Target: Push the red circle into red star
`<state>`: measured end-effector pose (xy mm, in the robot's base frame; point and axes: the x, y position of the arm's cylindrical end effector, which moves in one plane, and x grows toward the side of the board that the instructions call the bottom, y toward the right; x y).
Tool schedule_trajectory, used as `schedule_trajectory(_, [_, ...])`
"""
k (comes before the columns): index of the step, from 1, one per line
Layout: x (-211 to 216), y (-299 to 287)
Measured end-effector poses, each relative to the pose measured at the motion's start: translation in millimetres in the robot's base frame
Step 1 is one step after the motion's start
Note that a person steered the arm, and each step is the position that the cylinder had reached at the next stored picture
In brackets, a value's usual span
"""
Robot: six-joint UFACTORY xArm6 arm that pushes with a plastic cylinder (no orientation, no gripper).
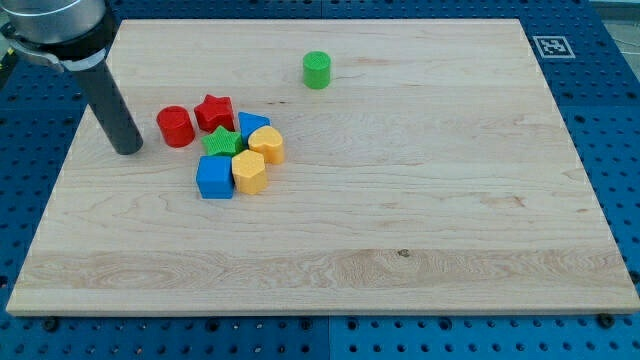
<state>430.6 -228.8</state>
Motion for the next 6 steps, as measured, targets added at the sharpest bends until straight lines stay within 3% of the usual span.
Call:
schedule_trajectory(4, [-16,46])
schedule_trajectory(6, [-72,35])
